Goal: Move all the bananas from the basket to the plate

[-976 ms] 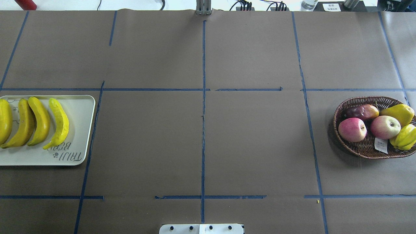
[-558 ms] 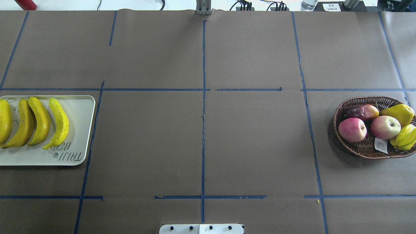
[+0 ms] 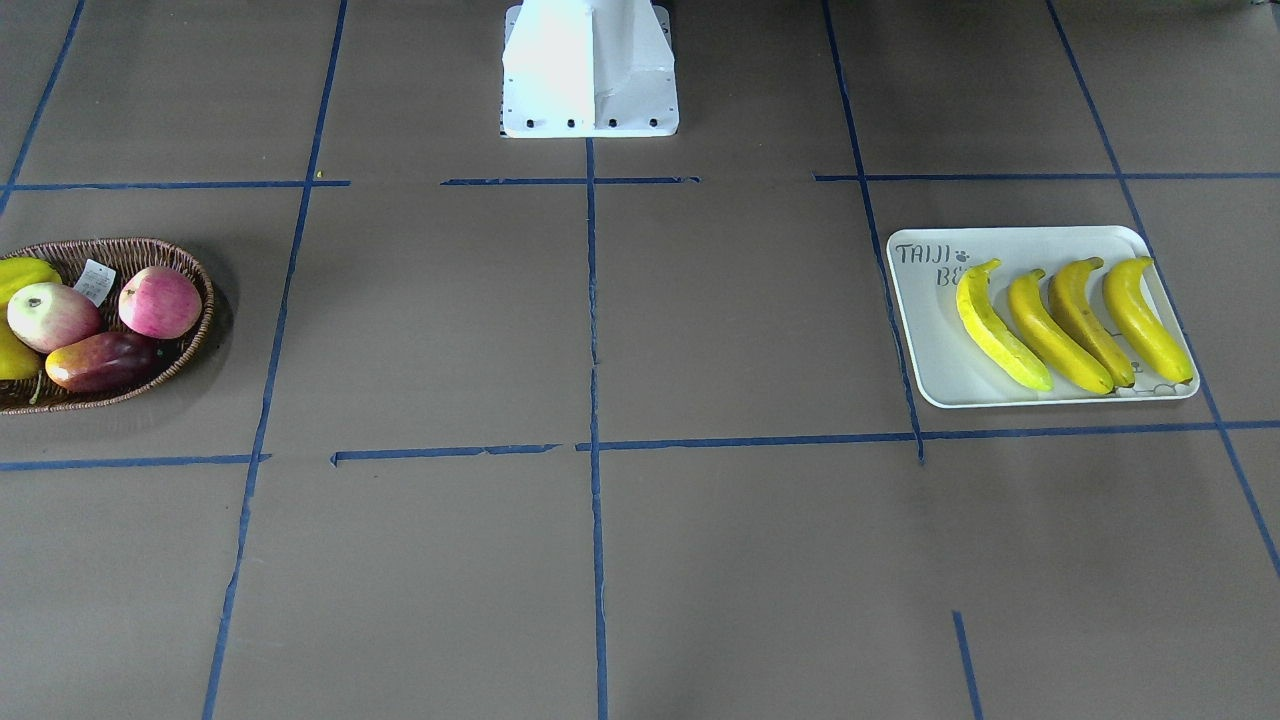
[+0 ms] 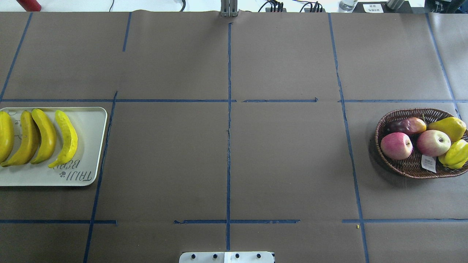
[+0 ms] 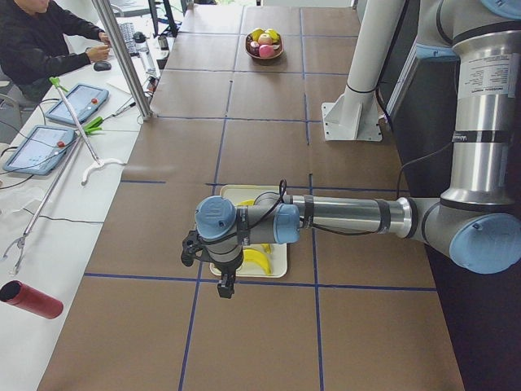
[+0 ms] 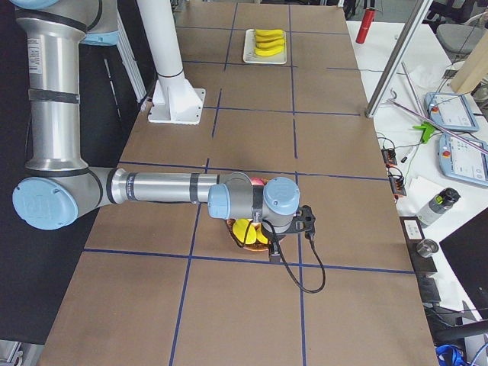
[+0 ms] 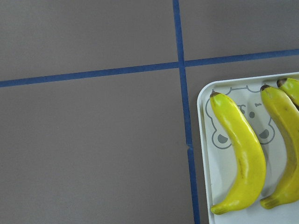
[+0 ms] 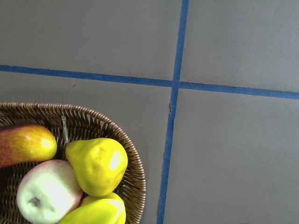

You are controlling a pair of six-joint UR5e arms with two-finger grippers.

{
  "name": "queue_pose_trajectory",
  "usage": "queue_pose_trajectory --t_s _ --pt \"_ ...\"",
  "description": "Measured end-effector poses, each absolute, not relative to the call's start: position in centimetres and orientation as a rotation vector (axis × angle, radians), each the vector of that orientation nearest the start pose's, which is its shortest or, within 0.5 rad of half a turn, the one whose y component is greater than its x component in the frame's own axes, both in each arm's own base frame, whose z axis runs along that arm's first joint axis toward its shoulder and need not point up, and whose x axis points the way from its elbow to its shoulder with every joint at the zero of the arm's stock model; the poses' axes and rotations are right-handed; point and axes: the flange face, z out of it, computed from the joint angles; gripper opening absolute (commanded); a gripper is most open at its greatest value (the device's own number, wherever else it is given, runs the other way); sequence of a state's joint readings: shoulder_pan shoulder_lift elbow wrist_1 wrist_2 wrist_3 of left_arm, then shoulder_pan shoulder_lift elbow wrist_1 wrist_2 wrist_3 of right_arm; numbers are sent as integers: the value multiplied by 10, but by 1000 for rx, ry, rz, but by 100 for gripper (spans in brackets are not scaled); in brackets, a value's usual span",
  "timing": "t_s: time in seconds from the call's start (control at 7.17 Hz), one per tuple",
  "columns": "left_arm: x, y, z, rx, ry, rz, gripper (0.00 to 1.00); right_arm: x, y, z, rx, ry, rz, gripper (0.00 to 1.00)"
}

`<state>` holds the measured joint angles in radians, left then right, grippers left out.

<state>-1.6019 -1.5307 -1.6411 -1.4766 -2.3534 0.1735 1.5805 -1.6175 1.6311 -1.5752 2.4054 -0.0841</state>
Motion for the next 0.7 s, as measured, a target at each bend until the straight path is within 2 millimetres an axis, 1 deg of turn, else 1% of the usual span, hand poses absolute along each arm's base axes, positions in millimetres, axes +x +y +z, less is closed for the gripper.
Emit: queue_pose_trajectory --t_s 0.14,0.42,0.7 --pt "-77 -467 653 18 786 109 100 76 -469 652 41 -834 -41 100" --pt "-76 -466 653 16 802 107 100 93 -465 654 -2 -836 20 100" --pt "-74 -465 652 16 831 104 100 100 -459 660 -32 -838 42 100"
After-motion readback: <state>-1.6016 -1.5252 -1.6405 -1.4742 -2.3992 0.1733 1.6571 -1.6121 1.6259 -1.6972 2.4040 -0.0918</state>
